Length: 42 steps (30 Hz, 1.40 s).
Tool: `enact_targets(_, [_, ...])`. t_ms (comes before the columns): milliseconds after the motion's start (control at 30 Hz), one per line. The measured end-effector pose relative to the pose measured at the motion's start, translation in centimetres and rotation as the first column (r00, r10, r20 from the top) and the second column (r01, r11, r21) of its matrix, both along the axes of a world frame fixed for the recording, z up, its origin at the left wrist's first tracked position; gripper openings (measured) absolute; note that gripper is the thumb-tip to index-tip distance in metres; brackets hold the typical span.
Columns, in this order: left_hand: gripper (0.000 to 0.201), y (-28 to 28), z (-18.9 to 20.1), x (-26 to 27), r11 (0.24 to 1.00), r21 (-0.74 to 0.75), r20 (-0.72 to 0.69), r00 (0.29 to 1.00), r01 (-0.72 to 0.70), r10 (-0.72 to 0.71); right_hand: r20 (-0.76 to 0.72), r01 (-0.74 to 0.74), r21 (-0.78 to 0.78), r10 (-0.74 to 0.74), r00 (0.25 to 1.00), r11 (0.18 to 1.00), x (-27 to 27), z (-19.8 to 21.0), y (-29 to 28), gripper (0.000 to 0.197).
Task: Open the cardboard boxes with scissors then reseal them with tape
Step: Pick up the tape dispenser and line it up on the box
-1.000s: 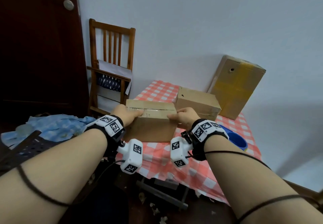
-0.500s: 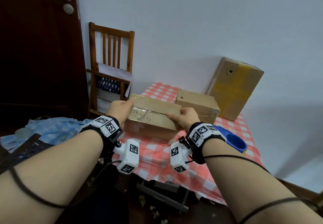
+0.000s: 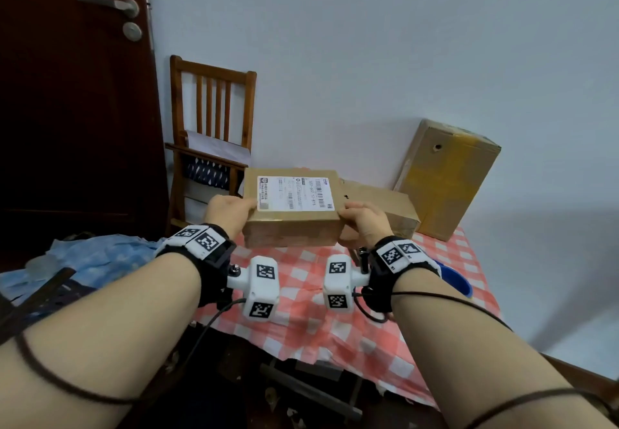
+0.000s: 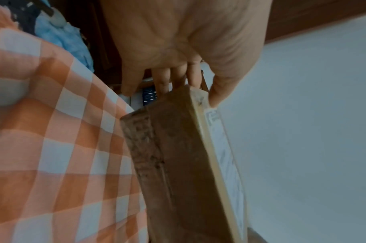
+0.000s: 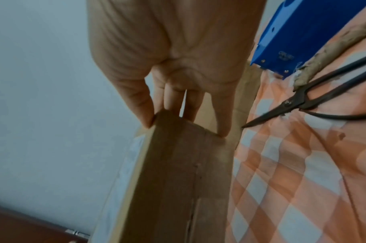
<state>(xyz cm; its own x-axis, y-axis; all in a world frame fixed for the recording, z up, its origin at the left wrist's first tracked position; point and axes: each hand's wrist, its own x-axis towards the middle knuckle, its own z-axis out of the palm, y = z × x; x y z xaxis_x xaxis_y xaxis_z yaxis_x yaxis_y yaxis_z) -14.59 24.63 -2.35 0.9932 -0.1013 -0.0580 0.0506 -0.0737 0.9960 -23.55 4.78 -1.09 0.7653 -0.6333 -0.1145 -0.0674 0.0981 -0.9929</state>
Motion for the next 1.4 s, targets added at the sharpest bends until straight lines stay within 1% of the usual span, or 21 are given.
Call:
enact_targets(33, [0.004, 0.0, -0.1, 0.3, 1.0, -0.004, -0.005, 1.0, 0.012, -0.012, 0.012, -0.007, 0.029, 0.006, 1.0, 1.0, 0.1, 0.1, 0.0, 0.027])
enact_targets(67, [0.012, 0.0, -0.3, 0.7, 0.999, -0.024, -0.019, 0.999, 0.037, -0.037, 0.026, -0.019, 0.04, 0.018, 1.0, 0.999, 0.1, 0.2, 0.0, 0.032])
enact_targets(133, [0.05, -0.2, -0.4, 1.1, 0.995, -0.069, -0.044, 0.996, 0.074, -0.077, 0.032, -0.05, 0.021, 0.049, 0.998, 0.999, 0.3, 0.1, 0.0, 0.036])
enact_targets(167, [0.06, -0.5, -0.5, 1.6, 0.993, -0.086, -0.055, 0.995, 0.075, -0.08, 0.023, -0.074, -0.009, 0.074, 0.997, 0.997, 0.5, 0.1, 0.0, 0.036])
enact_targets(233, [0.054, -0.6, -0.5, 1.8, 0.99, -0.11, -0.064, 0.993, 0.091, -0.098, 0.016, -0.105, -0.037, 0.105, 0.994, 0.994, 0.8, 0.0, 0.1, 0.042])
enact_targets(300, [0.06, -0.6, -0.5, 2.4, 0.986, -0.121, -0.108, 0.986, 0.114, -0.128, 0.022, -0.097, 0.012, 0.096, 0.995, 0.995, 1.4, 0.0, -0.3, 0.05])
enact_targets(367, [0.072, -0.4, -0.7, 3.2, 0.974, -0.161, -0.199, 0.961, 0.159, -0.19, 0.013, -0.103, 0.019, 0.102, 0.995, 0.995, 1.8, 0.2, -0.8, 0.048])
enact_targets(433, [0.064, -0.4, -0.9, 3.9, 0.954, -0.231, -0.265, 0.931, 0.192, -0.252, 0.017, -0.125, 0.008, 0.124, 0.992, 0.992, 2.3, 0.3, -1.3, 0.044])
enact_targets(467, [0.065, -0.5, -0.9, 4.2, 0.958, -0.228, -0.277, 0.931, 0.176, -0.237, 0.017, -0.126, 0.009, 0.126, 0.992, 0.992, 2.6, 0.3, -1.6, 0.04])
enact_targets(567, [0.115, -1.5, -1.1, 6.4, 0.973, -0.22, -0.304, 0.943, 0.068, -0.135, 0.026, -0.073, -0.016, 0.073, 0.997, 0.997, 4.0, 0.3, -3.2, 0.028])
enact_targets(600, [0.119, -2.2, -1.1, 7.2, 0.978, -0.209, -0.31, 0.947, 0.018, -0.084, 0.006, -0.04, -0.095, 0.041, 0.999, 0.995, 4.4, 0.3, -4.2, 0.029])
enact_targets(667, [0.115, -3.0, -1.0, 8.0, 0.976, -0.216, -0.355, 0.933, -0.029, -0.051, -0.045, -0.005, -0.308, -0.009, 0.999, 0.951, 4.6, 0.6, -5.7, 0.031])
enact_targets(733, [0.108, -4.8, -1.1, 9.3, 0.966, -0.258, -0.409, 0.904, 0.02, -0.127, -0.104, 0.014, -0.46, -0.069, 0.992, 0.888, 4.5, 0.9, -7.7, 0.031])
enact_targets(833, [0.075, -8.0, -1.1, 10.8, 0.973, -0.218, -0.389, 0.908, 0.075, -0.157, -0.178, 0.054, -0.568, -0.187, 0.966, 0.821, 4.2, 0.8, -10.6, 0.033])
enact_targets(933, [0.06, -11.4, -0.4, 11.7, 0.97, -0.203, -0.355, 0.914, 0.132, -0.198, -0.199, 0.093, -0.593, -0.257, 0.946, 0.8, 4.1, 0.5, -13.2, 0.029])
enact_targets(1000, [0.061, -13.7, -0.1, 12.5, 0.958, -0.237, -0.324, 0.917, 0.161, -0.234, -0.22, 0.107, -0.601, -0.293, 0.93, 0.792, 3.7, 0.2, -14.6, 0.027])
enact_targets(1067, [0.067, -15.8, 0.1, 13.1, 0.95, -0.218, -0.297, 0.912, 0.222, -0.281, -0.248, 0.117, -0.617, -0.334, 0.909, 0.778, 3.5, -0.4, -15.9, 0.029])
enact_targets(1167, [0.066, -18.0, -0.5, 13.0, 0.944, -0.043, -0.326, 0.889, 0.327, -0.323, -0.324, 0.108, -0.644, -0.398, 0.859, 0.757, 3.3, -1.1, -17.3, 0.039])
enact_targets(1233, [0.067, -18.8, -1.9, 12.6, 0.906, 0.088, -0.357, 0.862, 0.414, -0.359, -0.414, 0.058, -0.606, -0.377, 0.829, 0.794, 3.1, -1.3, -17.7, 0.045])
enact_targets(1333, [0.051, -19.6, -2.8, 11.0, 0.841, 0.123, -0.397, 0.803, 0.526, -0.444, -0.498, -0.017, -0.538, -0.301, 0.813, 0.843, 3.2, -1.6, -17.7, 0.046])
enact_targets(1400, [0.036, -20.2, -2.8, 10.1, 0.822, 0.152, -0.38, 0.8, 0.549, -0.464, -0.511, -0.026, -0.524, -0.289, 0.809, 0.852, 3.2, -1.7, -17.7, 0.05])
